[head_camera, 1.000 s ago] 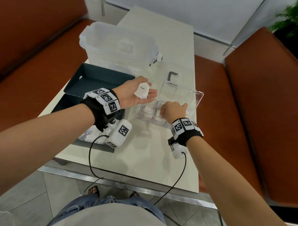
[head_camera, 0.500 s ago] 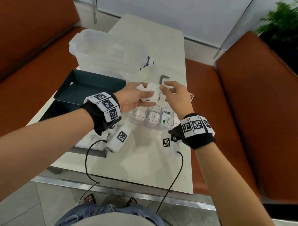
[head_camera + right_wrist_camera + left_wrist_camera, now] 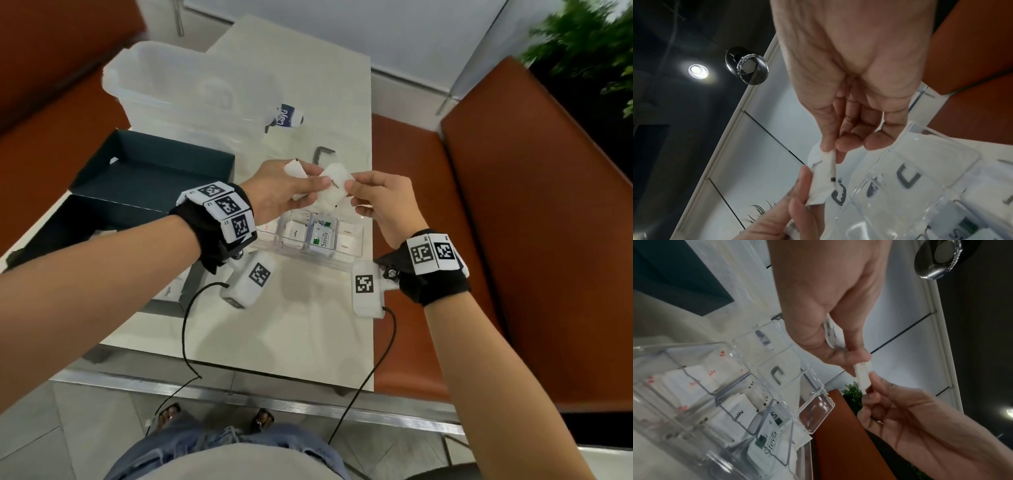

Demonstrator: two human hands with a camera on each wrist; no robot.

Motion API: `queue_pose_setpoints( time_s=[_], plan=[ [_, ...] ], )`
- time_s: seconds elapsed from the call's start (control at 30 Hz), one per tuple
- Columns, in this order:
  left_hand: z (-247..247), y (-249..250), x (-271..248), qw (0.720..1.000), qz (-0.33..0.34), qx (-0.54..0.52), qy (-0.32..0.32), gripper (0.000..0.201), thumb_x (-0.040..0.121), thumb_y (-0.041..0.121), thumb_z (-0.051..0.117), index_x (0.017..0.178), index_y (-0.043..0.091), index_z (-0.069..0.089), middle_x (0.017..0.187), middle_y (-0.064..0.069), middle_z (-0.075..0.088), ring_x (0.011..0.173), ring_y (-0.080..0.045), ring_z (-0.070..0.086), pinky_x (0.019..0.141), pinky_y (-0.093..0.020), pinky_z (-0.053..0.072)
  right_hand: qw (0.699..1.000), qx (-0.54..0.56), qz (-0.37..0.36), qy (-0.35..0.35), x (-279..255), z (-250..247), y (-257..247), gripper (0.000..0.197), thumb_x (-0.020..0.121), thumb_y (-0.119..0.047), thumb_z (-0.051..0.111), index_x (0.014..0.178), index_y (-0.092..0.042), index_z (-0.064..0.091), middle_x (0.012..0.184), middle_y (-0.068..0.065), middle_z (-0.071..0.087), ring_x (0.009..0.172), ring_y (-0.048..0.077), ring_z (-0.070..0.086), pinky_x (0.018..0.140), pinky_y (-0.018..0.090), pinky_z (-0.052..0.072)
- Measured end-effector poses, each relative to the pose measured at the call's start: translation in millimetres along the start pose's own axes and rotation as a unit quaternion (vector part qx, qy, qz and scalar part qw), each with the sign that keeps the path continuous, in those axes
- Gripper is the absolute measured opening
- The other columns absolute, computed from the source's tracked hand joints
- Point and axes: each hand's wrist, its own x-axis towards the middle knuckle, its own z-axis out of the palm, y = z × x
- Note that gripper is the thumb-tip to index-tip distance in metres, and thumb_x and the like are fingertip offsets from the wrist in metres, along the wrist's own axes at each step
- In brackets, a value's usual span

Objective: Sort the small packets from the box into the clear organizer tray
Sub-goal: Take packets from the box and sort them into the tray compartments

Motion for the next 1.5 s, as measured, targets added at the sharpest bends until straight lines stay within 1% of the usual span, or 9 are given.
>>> queue_pose_setpoints(
  time_s=[0.2, 0.27, 0.37, 0.53, 0.7, 0.9, 1.1, 1.37, 1.5],
  plan=[
    [10.0, -9.2, 3.1, 1.000, -0.026, -0.009, 0.011, 0.015, 0.088, 0.002, 0.068, 0.102, 0.002, 0.063, 0.103, -0.018, 0.070, 0.087, -0.026, 0.073, 0.073, -0.024, 0.060, 0.979, -0.179, -0.044, 0.083, 20.1, -30.8, 20.5, 0.008, 0.088, -0.016, 0.066, 0.096, -0.016, 0.070, 0.079, -0.002, 0.070, 0.062, 0.005, 0.060, 0.076, 0.027, 0.053],
    [11.0, -13.0, 4.5, 0.999, -0.034, -0.003, 0.027, 0.017, 0.090, 0.003, 0.065, 0.107, 0.001, 0.062, 0.108, -0.021, 0.070, 0.084, -0.025, 0.073, 0.072, -0.025, 0.060, 0.961, -0.260, -0.061, 0.078, 24.0, -34.1, 29.8, 0.009, 0.090, -0.017, 0.064, 0.097, -0.018, 0.070, 0.082, -0.001, 0.070, 0.076, 0.012, 0.064, 0.089, 0.033, 0.052],
    [13.7, -17.0, 7.6, 0.998, -0.042, -0.007, 0.043, 0.023, 0.093, 0.002, 0.061, 0.115, -0.002, 0.060, 0.112, -0.022, 0.067, 0.080, -0.024, 0.073, 0.071, -0.027, 0.060, 0.938, -0.335, -0.071, 0.055, 26.7, -31.0, 43.1, 0.012, 0.092, -0.015, 0.059, 0.097, -0.018, 0.070, 0.083, 0.000, 0.066, 0.079, 0.014, 0.061, 0.090, 0.035, 0.050],
    [20.0, -20.5, 12.0, 0.997, -0.066, -0.008, 0.043, 0.035, 0.096, -0.007, 0.043, 0.130, 0.003, 0.048, 0.125, -0.018, 0.050, 0.099, -0.025, 0.070, 0.075, -0.031, 0.061, 0.896, -0.440, -0.054, 0.032, 29.4, -20.3, 62.0, 0.018, 0.095, -0.019, 0.051, 0.102, -0.021, 0.067, 0.100, 0.004, 0.067, 0.098, 0.024, 0.059, 0.098, 0.044, 0.039],
    [24.6, -28.9, 15.2, 0.997, -0.065, 0.029, 0.023, 0.048, 0.096, -0.012, 0.045, 0.136, 0.013, 0.035, 0.101, -0.011, 0.051, 0.104, -0.027, 0.068, 0.076, -0.026, 0.060, 0.892, -0.452, -0.008, -0.002, 29.7, -18.6, 79.3, 0.022, 0.096, -0.018, 0.047, 0.104, -0.023, 0.068, 0.103, 0.002, 0.065, 0.102, 0.025, 0.054, 0.093, 0.042, 0.031],
    [27.9, -32.0, 17.5, 0.998, -0.044, 0.018, 0.034, 0.052, 0.086, -0.010, 0.064, 0.132, 0.006, 0.044, 0.115, -0.022, 0.059, 0.092, -0.029, 0.072, 0.073, -0.034, 0.061, 0.900, -0.435, -0.021, 0.009, 30.9, -18.8, 93.2, 0.020, 0.096, -0.019, 0.052, 0.098, -0.023, 0.071, 0.097, -0.005, 0.066, 0.102, 0.023, 0.052, 0.084, 0.037, 0.023],
    [26.7, -30.0, 15.6, 0.998, -0.030, 0.019, 0.049, 0.051, 0.086, -0.010, 0.064, 0.132, 0.003, 0.046, 0.111, -0.021, 0.061, 0.095, -0.032, 0.071, 0.078, -0.036, 0.060, 0.846, -0.529, -0.064, 0.000, 30.5, -13.2, 95.9, 0.019, 0.094, -0.019, 0.059, 0.106, -0.024, 0.072, 0.110, 0.005, 0.055, 0.106, 0.027, 0.043, 0.081, 0.039, 0.022],
    [19.3, -24.6, 15.8, 0.997, -0.037, 0.044, 0.048, 0.030, 0.094, -0.004, 0.056, 0.123, -0.001, 0.051, 0.124, -0.026, 0.058, 0.098, -0.034, 0.066, 0.076, -0.032, 0.059, 0.776, -0.621, -0.060, -0.088, 32.6, -8.9, 86.6, 0.014, 0.089, -0.021, 0.065, 0.097, -0.032, 0.070, 0.091, -0.008, 0.067, 0.097, 0.020, 0.047, 0.087, 0.043, 0.022],
    [16.2, -25.0, 19.5, 0.997, -0.048, 0.028, 0.050, 0.035, 0.095, -0.011, 0.048, 0.130, -0.003, 0.048, 0.132, -0.026, 0.053, 0.113, -0.034, 0.062, 0.084, -0.032, 0.057, 0.779, -0.617, -0.038, -0.100, 33.4, -5.2, 87.5, 0.012, 0.085, -0.021, 0.069, 0.092, -0.031, 0.070, 0.089, -0.008, 0.068, 0.095, 0.020, 0.054, 0.088, 0.043, 0.022]
  ],
)
